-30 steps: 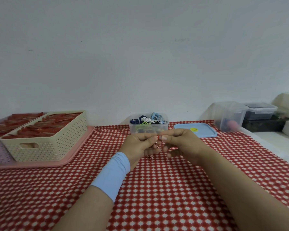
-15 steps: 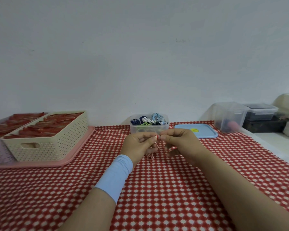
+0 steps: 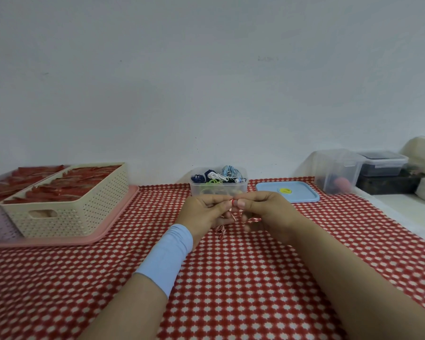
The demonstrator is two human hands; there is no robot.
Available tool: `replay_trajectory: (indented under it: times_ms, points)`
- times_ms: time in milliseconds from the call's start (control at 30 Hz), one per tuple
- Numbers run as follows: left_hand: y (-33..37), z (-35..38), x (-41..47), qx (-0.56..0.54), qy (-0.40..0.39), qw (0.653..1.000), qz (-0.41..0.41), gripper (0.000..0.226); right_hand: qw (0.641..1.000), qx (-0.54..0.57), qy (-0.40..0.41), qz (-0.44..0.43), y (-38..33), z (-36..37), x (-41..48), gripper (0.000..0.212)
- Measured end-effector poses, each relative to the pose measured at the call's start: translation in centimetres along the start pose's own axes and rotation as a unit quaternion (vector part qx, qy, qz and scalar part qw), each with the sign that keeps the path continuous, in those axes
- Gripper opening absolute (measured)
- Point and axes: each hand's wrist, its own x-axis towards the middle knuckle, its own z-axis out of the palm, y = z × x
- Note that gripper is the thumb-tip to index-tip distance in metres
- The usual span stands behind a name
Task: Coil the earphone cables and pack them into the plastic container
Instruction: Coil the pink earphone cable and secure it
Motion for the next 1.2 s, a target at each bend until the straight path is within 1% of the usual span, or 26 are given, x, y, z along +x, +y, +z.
replay_trajectory:
  times_ms: [167,400,567,633,733,867,933,1100,1200]
  points:
    - [0.0,-0.6,0.0,0.078,-0.007,0.997,0.009,0.015,0.998,0.007,-0.018,0.056,0.0,-0.2,0.1,0.013]
    - [0.0,-0.7,-0.1,0.107,0.001,0.994,0.002,0.016,0.999,-0.022,-0.013,0.048,0.1,-0.4,0.1,0.013]
    - [0.1,-0.7,0.0,0.146,0.000,0.989,0.009,0.014,0.997,-0.056,0.003,0.054,0.1,-0.4,0.1,0.005]
    - [0.1,-0.5,0.0,0.139,0.005,0.990,0.006,0.015,0.997,-0.055,0.005,0.056,0.1,-0.4,0.2,0.006]
    - [0.0,-0.1,-0.1,0.105,0.018,0.994,-0.002,0.016,0.998,-0.050,0.022,0.026,0.2,-0.2,0.2,0.005]
    - [-0.3,0.9,0.0,0.016,0.060,0.998,-0.020,0.010,0.991,-0.071,0.085,-0.077,0.4,0.4,0.4,0.005]
    - [-0.4,1.1,0.0,-0.011,0.073,0.997,-0.037,0.010,0.985,-0.096,0.096,-0.108,0.3,0.7,0.4,0.007]
    - [-0.6,0.8,0.0,0.001,0.078,0.996,-0.035,0.011,0.984,-0.118,0.083,-0.105,0.1,0.9,0.0,0.013]
    - [-0.7,0.9,0.0,0.022,0.074,0.997,-0.024,0.013,0.980,-0.139,0.092,-0.111,0.1,0.9,0.0,0.015]
